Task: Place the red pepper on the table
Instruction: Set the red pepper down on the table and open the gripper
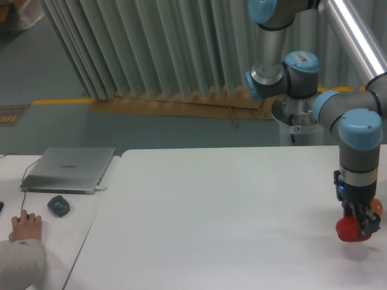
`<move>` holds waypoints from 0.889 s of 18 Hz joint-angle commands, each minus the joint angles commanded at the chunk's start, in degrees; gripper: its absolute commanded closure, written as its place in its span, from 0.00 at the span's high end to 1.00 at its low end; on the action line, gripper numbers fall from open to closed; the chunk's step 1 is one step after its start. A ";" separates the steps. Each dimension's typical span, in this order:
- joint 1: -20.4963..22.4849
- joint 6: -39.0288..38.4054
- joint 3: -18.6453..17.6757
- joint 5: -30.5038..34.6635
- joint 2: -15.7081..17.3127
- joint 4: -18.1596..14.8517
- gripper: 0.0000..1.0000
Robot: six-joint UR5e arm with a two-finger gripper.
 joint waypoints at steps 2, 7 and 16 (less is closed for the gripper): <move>0.00 0.00 0.00 0.09 -0.09 0.09 0.60; 0.00 -0.17 -0.09 0.09 -0.36 0.18 0.60; -0.70 -1.58 -0.35 2.46 -0.53 1.50 1.00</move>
